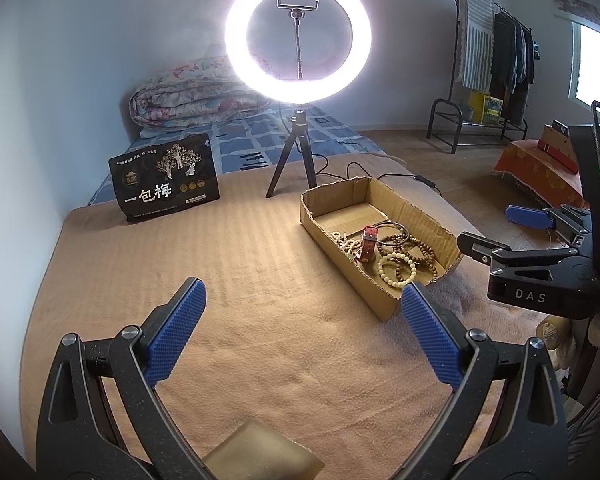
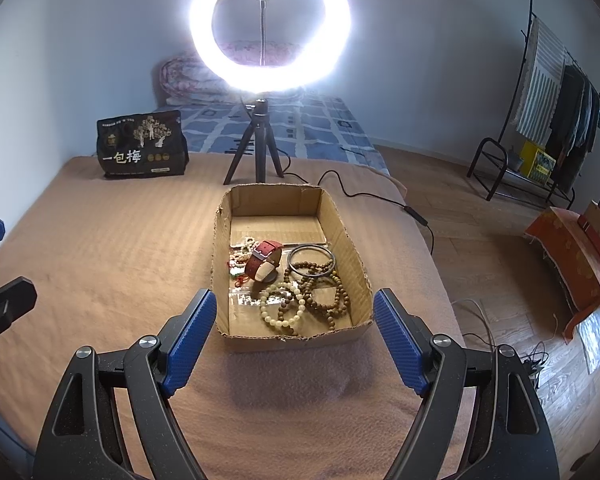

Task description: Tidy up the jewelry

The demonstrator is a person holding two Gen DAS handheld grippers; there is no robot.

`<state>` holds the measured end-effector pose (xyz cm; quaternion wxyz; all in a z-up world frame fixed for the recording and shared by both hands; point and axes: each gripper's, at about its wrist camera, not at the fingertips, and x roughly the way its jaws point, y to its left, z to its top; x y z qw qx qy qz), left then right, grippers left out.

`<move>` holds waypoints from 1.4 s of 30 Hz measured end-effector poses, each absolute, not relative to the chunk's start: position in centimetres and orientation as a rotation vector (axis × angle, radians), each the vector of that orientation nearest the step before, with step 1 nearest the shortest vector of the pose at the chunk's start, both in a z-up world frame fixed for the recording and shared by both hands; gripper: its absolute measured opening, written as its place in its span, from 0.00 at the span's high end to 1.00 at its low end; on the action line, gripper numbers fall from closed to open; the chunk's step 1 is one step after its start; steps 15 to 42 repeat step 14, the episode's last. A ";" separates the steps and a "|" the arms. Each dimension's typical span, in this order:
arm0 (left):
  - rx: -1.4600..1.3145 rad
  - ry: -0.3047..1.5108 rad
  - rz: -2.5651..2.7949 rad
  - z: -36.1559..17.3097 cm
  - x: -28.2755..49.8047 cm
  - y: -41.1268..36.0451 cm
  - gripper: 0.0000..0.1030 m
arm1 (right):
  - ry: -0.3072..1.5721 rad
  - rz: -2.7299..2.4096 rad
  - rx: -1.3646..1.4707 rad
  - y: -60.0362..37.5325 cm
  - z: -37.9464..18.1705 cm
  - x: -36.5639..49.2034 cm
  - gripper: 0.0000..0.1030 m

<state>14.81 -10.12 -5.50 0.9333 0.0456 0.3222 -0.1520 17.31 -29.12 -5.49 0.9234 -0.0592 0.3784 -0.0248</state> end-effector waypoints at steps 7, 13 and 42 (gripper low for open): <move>0.094 0.657 -0.307 -5.4 14.8 -10.0 0.03 | 0.782 -0.049 -0.128 -29.0 -5.7 17.3 0.22; 0.110 0.627 -0.286 -5.2 14.7 -9.6 0.03 | 0.784 -0.048 -0.135 -29.0 -5.7 17.2 0.22; 0.107 0.628 -0.286 -5.2 14.7 -9.6 0.03 | 0.783 -0.049 -0.136 -29.0 -5.7 17.2 0.22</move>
